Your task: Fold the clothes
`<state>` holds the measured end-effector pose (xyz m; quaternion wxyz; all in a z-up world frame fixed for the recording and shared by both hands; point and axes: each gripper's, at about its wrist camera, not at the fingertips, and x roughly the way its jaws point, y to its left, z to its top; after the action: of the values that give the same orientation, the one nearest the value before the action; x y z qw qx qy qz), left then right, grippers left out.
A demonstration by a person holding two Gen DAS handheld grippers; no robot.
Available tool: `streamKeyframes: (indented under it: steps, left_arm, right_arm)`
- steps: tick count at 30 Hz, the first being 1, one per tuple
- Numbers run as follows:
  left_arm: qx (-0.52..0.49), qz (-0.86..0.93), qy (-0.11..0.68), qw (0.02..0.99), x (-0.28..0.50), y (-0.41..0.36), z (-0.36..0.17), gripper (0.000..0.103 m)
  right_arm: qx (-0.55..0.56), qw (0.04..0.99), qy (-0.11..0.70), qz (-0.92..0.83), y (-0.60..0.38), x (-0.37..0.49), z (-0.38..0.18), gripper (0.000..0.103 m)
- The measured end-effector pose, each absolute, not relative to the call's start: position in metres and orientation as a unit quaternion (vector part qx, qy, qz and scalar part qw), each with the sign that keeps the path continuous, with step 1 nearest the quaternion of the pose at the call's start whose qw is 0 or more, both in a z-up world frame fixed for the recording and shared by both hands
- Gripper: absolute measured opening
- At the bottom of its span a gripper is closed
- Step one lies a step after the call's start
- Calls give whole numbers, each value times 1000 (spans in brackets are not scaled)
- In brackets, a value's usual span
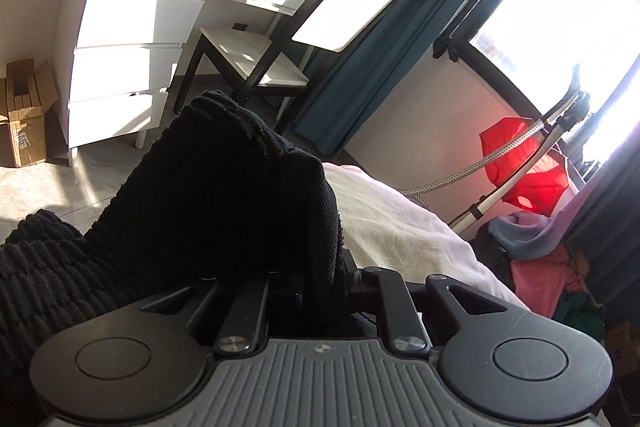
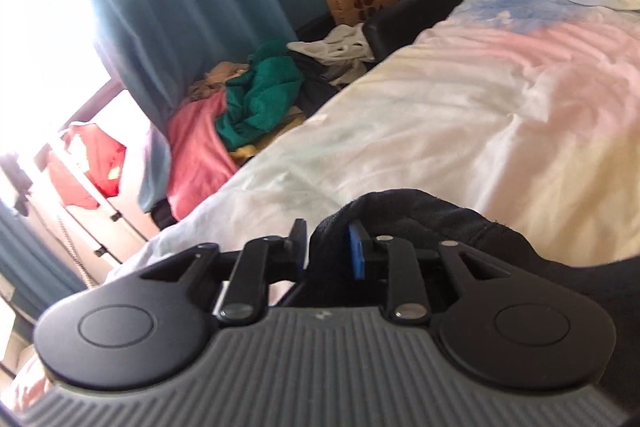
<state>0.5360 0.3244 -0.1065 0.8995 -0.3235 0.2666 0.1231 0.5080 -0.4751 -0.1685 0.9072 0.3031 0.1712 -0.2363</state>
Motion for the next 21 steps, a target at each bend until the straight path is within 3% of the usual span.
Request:
streamKeyframes:
  steps: [1, 2, 3, 7, 9, 12, 16, 21]
  left_arm:
    - [-325, 117, 266, 900, 529, 326, -103, 41]
    - [-327, 112, 266, 900, 522, 326, -99, 49]
    - [-326, 104, 260, 903, 506, 328, -93, 58]
    - [-331, 77, 248, 907, 440, 333, -75, 81]
    - [-348, 70, 250, 901, 403, 336, -72, 81]
    - [-403, 63, 254, 877, 350, 343, -82, 87]
    - [-474, 48, 277, 834, 291, 354, -110, 89]
    - [-571, 62, 256, 777, 288, 366, -159, 87]
  right_arm:
    - [303, 911, 161, -229, -476, 496, -165, 52]
    - [307, 912, 150, -228, -478, 482, -160, 64]
    - [316, 911, 140, -225, -480, 466, -156, 67]
    - [371, 899, 109, -205, -485, 399, -142, 67]
    - [390, 894, 102, -194, -482, 366, -141, 69]
    - [448, 870, 96, -182, -476, 318, -152, 88]
    - [521, 828, 131, -160, -466, 287, -183, 88]
    - [581, 787, 172, -113, -456, 297, -225, 88]
